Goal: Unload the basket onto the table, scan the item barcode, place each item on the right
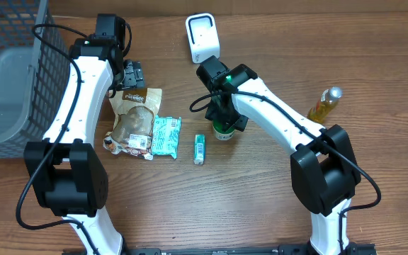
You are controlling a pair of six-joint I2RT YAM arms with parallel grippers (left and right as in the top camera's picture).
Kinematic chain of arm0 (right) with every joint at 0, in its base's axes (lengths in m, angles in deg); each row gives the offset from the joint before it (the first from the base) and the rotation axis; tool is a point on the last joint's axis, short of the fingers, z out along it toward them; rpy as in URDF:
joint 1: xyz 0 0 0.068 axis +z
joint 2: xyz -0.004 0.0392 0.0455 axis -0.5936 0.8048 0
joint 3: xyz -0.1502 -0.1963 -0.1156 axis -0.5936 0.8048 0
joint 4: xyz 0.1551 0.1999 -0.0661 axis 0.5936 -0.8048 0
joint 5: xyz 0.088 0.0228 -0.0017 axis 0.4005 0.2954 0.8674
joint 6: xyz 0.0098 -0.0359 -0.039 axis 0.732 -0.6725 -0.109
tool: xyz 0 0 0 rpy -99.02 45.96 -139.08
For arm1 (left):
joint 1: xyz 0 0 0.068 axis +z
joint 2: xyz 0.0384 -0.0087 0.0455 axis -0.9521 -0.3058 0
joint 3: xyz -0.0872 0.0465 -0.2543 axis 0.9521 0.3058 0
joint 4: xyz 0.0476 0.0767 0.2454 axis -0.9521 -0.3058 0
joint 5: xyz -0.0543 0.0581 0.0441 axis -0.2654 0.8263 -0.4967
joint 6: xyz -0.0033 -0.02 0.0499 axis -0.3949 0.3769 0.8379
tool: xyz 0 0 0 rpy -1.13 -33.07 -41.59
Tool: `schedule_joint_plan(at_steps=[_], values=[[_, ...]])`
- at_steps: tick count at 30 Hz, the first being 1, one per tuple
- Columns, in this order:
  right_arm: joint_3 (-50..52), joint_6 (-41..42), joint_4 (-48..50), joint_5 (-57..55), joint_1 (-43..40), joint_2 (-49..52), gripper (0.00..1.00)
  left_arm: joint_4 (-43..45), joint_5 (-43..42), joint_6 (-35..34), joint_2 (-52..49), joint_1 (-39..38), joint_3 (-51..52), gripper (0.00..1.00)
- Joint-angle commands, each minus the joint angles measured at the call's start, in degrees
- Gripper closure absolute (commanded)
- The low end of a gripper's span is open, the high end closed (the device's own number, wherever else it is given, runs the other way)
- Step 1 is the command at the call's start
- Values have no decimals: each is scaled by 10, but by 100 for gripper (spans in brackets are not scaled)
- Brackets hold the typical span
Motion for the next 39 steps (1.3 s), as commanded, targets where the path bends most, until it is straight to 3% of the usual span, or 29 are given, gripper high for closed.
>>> schedule_joint_plan(at_steps=[1,7,12,16,32,36,39], values=[[-9,-18,-2,-1,2,-5,40,1,8,0,2,-2,-7,0],[-9,-114,-6,-1,2,-5,43,1,8,0,2,-2,-7,0],[-9,-273,-24,-1,2,-5,42,1,8,0,2,-2,-7,1],[-9,-332,-28,-1,2,-5,39,1,8,0,2,-2,-7,0],[-9,-296,7,-1,2,-5,41,1,8,0,2,-2,-7,1],[-9,-295,6,-1,2,-5,28,1,8,0,2,-2,-7,0],[-9,-295,8,-1,2,-5,0,1,8,0,2,-2,-7,1]])
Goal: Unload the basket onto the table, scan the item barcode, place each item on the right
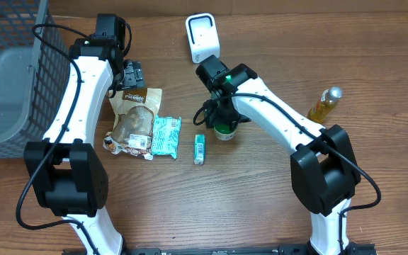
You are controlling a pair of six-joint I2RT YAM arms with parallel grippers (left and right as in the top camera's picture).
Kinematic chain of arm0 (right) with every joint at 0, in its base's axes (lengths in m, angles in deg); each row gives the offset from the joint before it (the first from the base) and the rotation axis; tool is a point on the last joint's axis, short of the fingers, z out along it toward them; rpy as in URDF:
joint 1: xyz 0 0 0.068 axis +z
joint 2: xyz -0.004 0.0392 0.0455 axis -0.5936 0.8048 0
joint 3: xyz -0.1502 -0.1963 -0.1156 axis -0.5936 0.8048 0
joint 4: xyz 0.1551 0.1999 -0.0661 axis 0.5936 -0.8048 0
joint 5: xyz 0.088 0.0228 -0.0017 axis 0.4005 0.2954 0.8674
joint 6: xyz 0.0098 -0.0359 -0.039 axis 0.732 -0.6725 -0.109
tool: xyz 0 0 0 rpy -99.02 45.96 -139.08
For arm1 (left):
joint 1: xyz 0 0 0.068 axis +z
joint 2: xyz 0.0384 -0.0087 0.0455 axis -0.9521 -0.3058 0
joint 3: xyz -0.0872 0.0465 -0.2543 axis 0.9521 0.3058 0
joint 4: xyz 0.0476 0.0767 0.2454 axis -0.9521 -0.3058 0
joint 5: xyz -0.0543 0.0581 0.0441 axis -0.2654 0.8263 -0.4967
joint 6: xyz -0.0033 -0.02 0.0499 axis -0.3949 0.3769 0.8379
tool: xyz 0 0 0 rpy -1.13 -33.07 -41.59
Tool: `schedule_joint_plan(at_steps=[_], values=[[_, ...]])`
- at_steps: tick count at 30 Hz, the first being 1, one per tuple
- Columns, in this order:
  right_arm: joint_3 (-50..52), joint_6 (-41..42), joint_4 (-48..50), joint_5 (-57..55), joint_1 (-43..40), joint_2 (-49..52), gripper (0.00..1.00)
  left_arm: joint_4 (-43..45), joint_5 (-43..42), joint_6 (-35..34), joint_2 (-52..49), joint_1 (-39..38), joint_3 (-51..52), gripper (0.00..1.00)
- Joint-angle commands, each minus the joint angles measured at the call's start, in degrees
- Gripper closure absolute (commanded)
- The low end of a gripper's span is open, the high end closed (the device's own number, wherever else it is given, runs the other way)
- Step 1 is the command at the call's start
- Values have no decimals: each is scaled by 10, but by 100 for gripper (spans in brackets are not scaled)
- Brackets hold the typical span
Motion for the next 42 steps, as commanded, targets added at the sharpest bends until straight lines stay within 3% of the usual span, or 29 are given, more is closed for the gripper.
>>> schedule_joint_plan(at_steps=[1,15,42], values=[[-6,5,3,-3,2,-5,0,1,8,0,2,-2,-7,0],[-6,65,51,-4,2,-5,0,1,8,0,2,-2,-7,1],[-6,64,58,-4,2,-5,0,1,8,0,2,-2,-7,0]])
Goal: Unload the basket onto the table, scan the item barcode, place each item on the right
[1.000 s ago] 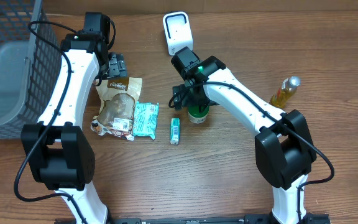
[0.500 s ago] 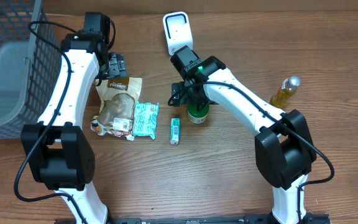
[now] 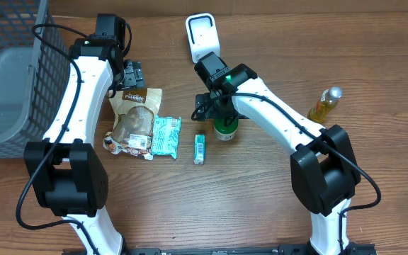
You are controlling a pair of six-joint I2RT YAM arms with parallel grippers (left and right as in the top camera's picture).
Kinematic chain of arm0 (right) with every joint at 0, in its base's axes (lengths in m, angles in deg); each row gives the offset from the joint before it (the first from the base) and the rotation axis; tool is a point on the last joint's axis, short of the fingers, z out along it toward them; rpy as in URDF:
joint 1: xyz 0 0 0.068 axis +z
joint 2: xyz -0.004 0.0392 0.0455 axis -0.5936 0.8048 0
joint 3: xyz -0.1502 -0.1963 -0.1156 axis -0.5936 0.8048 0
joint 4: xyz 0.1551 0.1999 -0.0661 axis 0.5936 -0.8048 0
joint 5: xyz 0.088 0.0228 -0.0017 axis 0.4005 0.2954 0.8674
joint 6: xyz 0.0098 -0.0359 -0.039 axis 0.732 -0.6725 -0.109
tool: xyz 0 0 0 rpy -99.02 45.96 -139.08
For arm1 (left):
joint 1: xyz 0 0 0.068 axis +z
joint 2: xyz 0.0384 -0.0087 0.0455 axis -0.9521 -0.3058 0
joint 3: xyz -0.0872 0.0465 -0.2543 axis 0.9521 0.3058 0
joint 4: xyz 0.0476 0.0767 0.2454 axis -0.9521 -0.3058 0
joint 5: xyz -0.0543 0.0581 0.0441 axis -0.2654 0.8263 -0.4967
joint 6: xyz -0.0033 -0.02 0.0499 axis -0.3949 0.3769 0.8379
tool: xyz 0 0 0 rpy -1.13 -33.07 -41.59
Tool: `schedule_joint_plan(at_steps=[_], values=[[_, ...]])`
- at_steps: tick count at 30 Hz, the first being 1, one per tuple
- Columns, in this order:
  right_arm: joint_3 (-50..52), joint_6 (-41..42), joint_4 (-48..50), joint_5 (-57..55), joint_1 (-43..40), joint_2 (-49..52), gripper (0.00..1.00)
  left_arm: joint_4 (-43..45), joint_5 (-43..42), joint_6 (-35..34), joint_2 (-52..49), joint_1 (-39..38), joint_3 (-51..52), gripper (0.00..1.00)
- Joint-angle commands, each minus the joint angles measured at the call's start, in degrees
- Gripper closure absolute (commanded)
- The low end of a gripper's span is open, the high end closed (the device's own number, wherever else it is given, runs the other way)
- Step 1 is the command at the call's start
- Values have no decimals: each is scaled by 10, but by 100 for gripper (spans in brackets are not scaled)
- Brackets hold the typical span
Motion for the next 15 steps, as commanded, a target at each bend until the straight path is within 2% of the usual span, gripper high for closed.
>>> schedule_joint_plan(at_steps=[1,15], values=[[-6,4,5,-3,1,-5,0,1,8,0,2,-2,-7,1],[-6,4,9,-3,1,-5,0,1,8,0,2,-2,-7,0]])
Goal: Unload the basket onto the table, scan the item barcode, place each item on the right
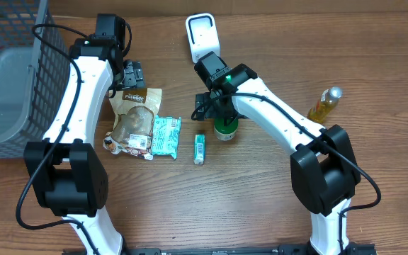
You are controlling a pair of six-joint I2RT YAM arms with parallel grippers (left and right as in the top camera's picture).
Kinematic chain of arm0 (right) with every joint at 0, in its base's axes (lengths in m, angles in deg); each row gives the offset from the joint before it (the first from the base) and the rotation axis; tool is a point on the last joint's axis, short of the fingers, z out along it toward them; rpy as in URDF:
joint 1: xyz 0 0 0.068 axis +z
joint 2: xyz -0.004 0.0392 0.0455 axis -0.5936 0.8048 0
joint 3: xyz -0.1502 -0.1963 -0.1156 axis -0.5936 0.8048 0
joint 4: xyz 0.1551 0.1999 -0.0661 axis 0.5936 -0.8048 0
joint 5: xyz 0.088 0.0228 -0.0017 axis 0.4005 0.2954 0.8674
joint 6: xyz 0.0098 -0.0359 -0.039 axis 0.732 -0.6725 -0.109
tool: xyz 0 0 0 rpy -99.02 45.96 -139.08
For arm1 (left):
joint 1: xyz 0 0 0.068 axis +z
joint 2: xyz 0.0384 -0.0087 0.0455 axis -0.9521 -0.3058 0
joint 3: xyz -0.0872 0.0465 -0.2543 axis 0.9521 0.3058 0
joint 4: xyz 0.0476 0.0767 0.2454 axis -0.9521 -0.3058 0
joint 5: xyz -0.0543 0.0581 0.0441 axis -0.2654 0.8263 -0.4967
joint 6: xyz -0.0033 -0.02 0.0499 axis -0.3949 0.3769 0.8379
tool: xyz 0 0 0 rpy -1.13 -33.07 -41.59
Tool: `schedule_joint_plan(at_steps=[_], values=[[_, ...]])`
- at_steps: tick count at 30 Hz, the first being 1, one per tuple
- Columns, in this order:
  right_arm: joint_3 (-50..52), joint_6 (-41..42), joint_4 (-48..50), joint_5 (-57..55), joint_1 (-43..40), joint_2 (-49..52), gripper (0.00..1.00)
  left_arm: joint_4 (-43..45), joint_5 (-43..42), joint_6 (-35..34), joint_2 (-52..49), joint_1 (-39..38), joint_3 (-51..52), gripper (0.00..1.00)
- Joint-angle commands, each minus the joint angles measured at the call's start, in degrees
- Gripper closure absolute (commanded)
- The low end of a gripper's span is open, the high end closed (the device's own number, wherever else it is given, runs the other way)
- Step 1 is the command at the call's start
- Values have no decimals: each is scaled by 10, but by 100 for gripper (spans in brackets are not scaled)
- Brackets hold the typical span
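In the overhead view the white barcode scanner (pixel 202 37) stands at the back of the table. A small white container with a green top (pixel 224 128) stands in front of it. My right gripper (pixel 213 113) hangs right over the container's back left side, and its fingers are hidden under the wrist. A brown snack bag (pixel 134 117), a teal packet (pixel 166 134) and a small green tube (pixel 200 149) lie to the left. My left gripper (pixel 133 74) rests just behind the brown bag, holding nothing.
A dark wire basket (pixel 9 71) with a grey bin inside fills the far left. A yellow bottle with a silver cap (pixel 324 104) stands at the right, away from both arms. Black cables run along both arms.
My right gripper first sat squarely on top of the green-topped container. At the following moments its wrist had turned and shifted slightly left and back, uncovering more of the green top. The container, the other items and the left arm have kept their places.
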Motion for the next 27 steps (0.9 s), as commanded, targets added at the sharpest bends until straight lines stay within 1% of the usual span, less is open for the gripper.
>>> schedule_joint_plan(at_steps=[1,27], values=[[-6,4,6,-4,2,-5,0,1,8,0,2,-2,-7,0],[-6,4,20,-4,2,-5,0,1,8,0,2,-2,-7,0]])
